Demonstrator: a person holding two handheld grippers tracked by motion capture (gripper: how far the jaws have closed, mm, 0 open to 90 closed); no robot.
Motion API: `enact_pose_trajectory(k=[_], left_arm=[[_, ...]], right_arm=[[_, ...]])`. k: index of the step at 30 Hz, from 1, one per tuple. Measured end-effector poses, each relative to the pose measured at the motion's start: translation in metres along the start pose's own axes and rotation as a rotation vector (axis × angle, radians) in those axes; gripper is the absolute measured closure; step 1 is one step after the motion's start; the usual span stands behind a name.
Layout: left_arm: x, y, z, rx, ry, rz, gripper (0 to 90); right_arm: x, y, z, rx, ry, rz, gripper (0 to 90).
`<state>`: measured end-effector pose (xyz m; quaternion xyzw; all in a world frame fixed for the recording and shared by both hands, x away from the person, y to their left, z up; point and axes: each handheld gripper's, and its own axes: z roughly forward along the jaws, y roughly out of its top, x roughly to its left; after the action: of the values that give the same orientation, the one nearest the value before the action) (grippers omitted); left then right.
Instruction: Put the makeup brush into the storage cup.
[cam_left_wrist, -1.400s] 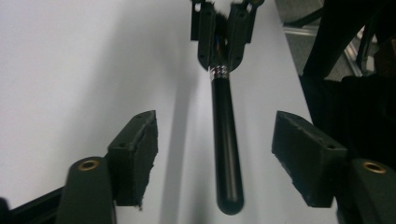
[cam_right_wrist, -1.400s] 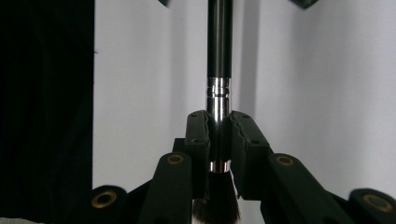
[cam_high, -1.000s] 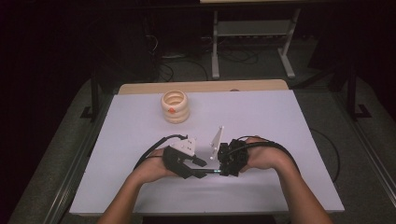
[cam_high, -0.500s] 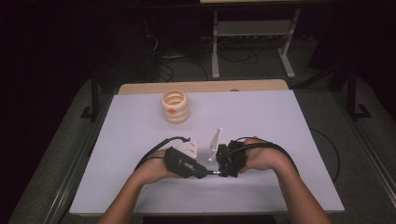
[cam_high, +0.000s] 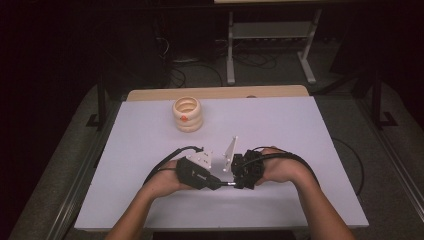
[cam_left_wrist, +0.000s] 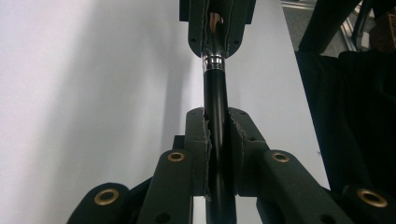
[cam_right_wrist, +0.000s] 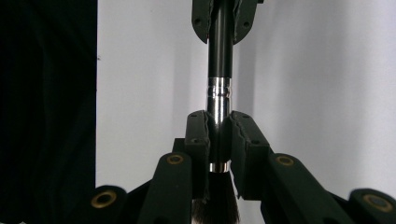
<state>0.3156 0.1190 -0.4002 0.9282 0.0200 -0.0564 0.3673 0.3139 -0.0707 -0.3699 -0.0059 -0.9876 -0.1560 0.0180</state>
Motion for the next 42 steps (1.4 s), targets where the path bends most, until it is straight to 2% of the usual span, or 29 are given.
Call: enact_pose_trajectory(k=[7,13,14,18,19,24,30,32,42], left_arm=[[0.001,-0.001,-0.002,-0.007,0.008,-0.005,79.3],[0.001,-0.002,-0.004,-0.026,0.006,-0.014,79.3],[0.002,-0.003,-0.005,-0.026,0.004,-0.010,79.3],[0.004,-0.006,-0.007,-0.077,-0.008,-0.026,79.3],[0.004,-0.007,-0.008,-0.100,-0.014,-0.038,79.3],[0.006,-0.012,-0.013,-0.176,-0.033,-0.030,79.2],[0.004,-0.014,-0.012,-0.215,-0.016,-0.020,79.3],[0.004,-0.013,-0.011,-0.231,-0.010,-0.012,79.3],[0.002,-0.012,-0.012,-0.241,-0.005,0.001,79.3]], right_arm=[[0.000,-0.001,-0.001,-0.017,-0.010,0.001,75.4],[-0.001,-0.005,-0.008,-0.065,-0.039,0.006,65.7],[-0.002,-0.007,-0.010,-0.088,-0.044,0.002,64.4],[-0.003,-0.013,-0.021,-0.183,-0.040,0.011,56.4],[-0.004,-0.015,-0.024,-0.214,-0.037,0.012,56.0],[-0.007,-0.020,-0.032,-0.331,-0.019,0.037,56.0],[-0.007,-0.021,-0.036,-0.363,-0.026,0.046,58.5],[-0.007,-0.022,-0.037,-0.356,-0.023,0.045,60.2],[-0.006,-0.020,-0.031,-0.320,-0.012,0.035,65.3]])
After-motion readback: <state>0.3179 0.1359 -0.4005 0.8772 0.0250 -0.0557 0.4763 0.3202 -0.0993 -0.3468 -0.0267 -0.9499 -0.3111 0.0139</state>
